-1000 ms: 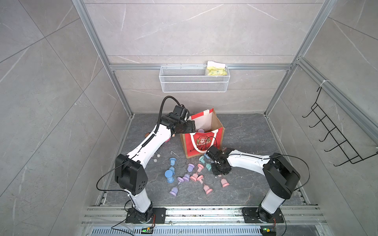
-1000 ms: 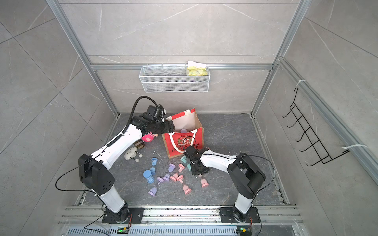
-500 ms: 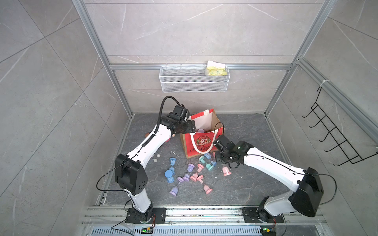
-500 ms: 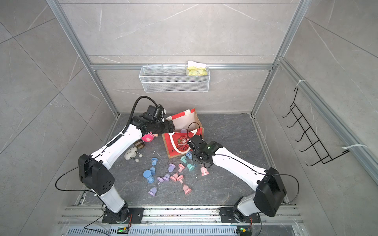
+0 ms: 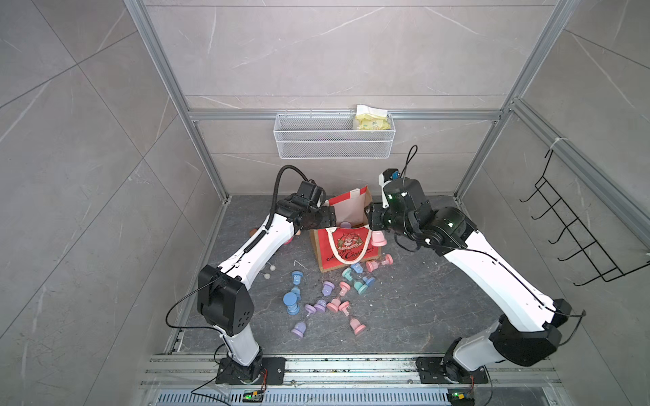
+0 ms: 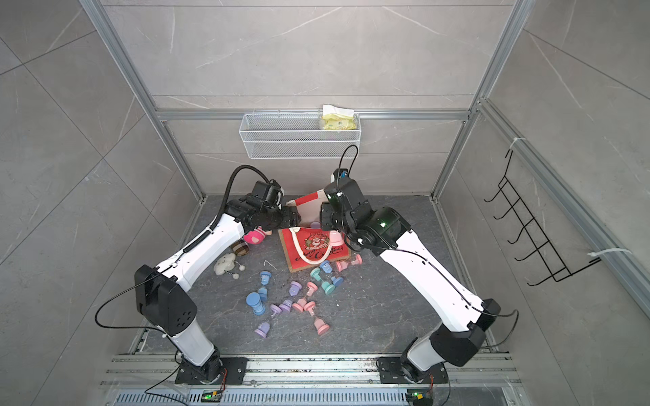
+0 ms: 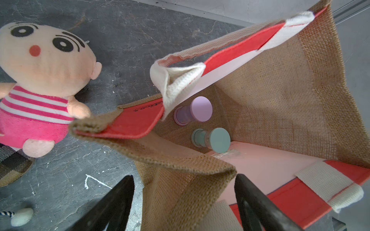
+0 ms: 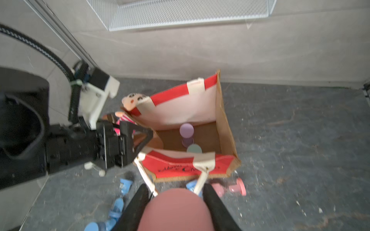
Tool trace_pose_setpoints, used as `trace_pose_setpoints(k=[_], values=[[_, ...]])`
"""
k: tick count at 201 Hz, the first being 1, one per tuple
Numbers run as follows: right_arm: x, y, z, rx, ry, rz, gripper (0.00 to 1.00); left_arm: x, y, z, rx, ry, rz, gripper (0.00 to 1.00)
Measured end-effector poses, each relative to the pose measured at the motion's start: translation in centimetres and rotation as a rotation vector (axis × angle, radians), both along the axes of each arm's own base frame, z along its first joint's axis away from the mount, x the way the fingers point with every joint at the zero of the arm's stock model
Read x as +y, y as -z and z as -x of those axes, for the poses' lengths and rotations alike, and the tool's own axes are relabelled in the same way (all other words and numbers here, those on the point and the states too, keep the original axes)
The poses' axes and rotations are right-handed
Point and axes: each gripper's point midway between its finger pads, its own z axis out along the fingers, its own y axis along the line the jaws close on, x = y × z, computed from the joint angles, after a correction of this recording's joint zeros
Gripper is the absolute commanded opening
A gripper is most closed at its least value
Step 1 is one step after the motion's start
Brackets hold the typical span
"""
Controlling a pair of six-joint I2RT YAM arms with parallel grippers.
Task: Put the hourglass into the canvas bag
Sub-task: Place the hourglass in the canvas bag.
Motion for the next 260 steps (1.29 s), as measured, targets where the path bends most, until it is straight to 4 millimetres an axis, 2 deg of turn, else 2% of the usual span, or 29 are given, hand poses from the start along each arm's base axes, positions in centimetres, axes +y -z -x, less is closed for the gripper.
trace_pose_setpoints(k=[20, 37, 59, 106, 147, 189, 227, 260], values=[[1.8, -0.5, -2.6, -0.041, 0.006, 0.015, 0.09, 0.1, 0.0, 0.0, -0.001, -0.003, -0.002, 0.81], [3.4, 0.2, -5.0, -0.054, 0.007, 0.031, 0.09, 0.2, -0.2, 0.0, -0.006, -0.006, -0.004, 0.81], [4.6, 2.9, -7.8, -0.031, 0.019, 0.064, 0.09, 0.4, -0.7, 0.1, -0.020, -0.011, -0.005, 0.81], [5.3, 8.0, -12.6, 0.018, 0.047, 0.135, 0.06, 0.8, -1.3, 0.6, -0.026, -0.008, -0.018, 0.81], [6.1, 11.8, -13.7, 0.058, 0.017, 0.196, 0.05, 1.1, -0.8, 0.9, -0.014, 0.003, -0.035, 0.81], [6.9, 14.7, -14.4, 0.092, -0.002, 0.218, 0.06, 1.1, -0.6, 1.0, -0.011, 0.006, -0.041, 0.80], [7.1, 18.8, -15.3, 0.156, -0.003, 0.244, 0.06, 1.2, -0.6, 1.0, -0.011, 0.005, -0.043, 0.81], [7.1, 19.7, -15.9, 0.167, 0.009, 0.222, 0.09, 1.2, -0.6, 1.0, -0.012, 0.004, -0.044, 0.81]])
